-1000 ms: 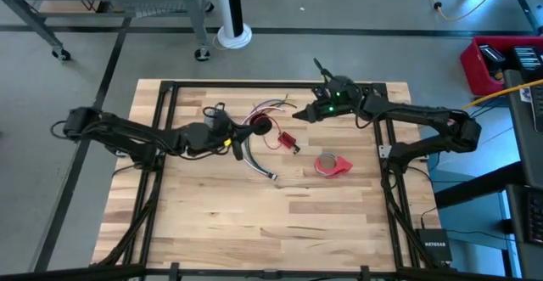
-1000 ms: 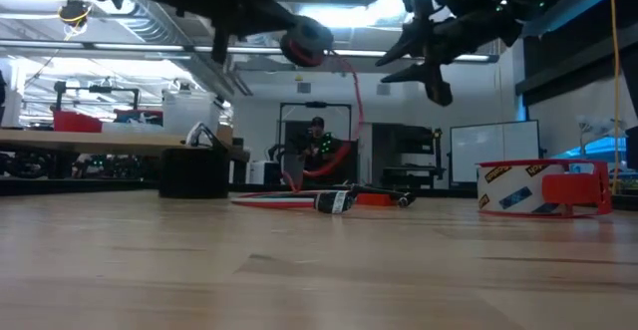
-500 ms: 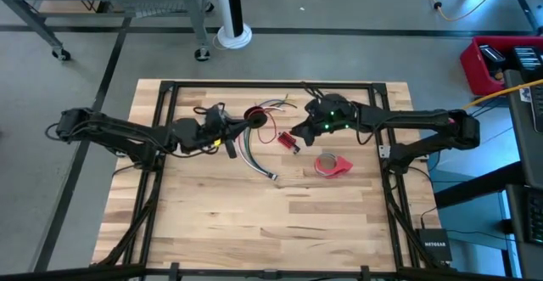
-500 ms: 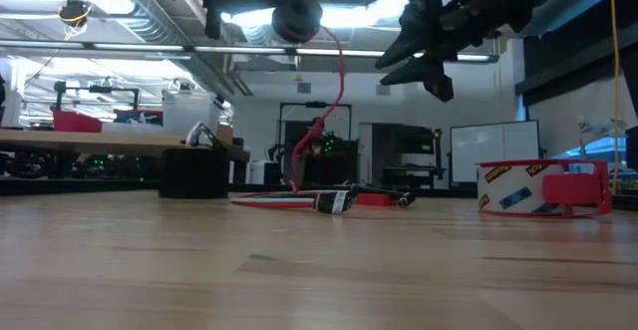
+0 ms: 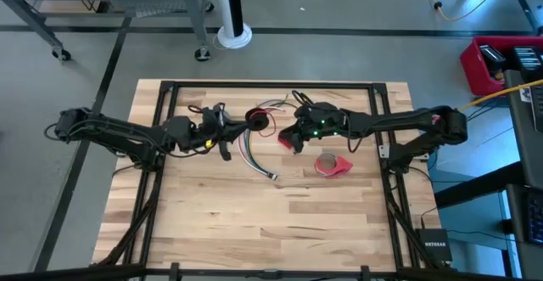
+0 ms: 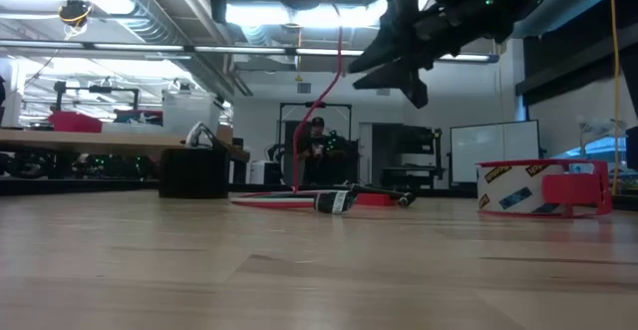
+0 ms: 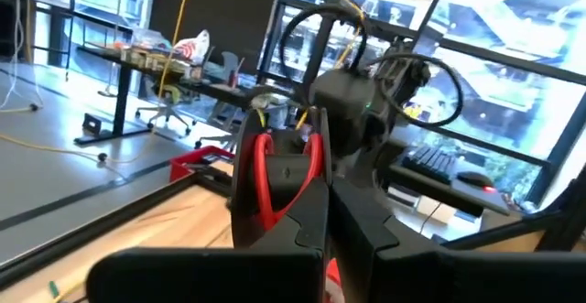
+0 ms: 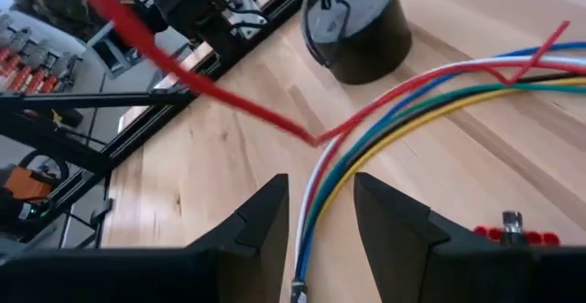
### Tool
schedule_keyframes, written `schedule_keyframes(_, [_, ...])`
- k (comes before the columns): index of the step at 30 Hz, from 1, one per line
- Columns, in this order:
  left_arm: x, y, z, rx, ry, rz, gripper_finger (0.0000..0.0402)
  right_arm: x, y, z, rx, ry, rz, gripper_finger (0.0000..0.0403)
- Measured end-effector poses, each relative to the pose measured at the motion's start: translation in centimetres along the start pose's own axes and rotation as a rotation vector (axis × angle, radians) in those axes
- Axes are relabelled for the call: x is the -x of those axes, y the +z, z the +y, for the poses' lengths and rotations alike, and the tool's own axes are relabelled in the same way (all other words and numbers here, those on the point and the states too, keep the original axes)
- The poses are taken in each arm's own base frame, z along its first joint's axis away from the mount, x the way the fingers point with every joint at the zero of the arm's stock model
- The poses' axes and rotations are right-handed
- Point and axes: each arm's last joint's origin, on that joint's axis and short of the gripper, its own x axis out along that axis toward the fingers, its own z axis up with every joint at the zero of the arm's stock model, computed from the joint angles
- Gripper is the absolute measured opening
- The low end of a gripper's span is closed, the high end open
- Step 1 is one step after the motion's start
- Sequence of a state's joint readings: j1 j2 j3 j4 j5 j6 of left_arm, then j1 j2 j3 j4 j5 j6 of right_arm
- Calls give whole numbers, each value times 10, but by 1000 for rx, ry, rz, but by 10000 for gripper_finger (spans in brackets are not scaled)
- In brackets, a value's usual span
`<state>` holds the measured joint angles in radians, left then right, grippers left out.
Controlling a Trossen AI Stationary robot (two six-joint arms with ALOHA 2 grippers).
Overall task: Coil cords
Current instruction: Coil the red wire onto the spool
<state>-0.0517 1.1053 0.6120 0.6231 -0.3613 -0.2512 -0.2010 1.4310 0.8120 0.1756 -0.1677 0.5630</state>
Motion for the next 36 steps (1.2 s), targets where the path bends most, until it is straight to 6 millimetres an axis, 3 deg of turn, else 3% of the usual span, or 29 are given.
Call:
schedule_keyframes(11, [2,2,-4,7,-22,-15,0,-3,5,5,12,112,-30,129])
schedule_keyframes(25, [2,2,-4,8,-24,-22,0,-23,-4,-5,9,101,-16,129])
schedule_keyframes(36, [2,5,-5,7,-40,-40,0,-23,3,-3,69,75,-114,129])
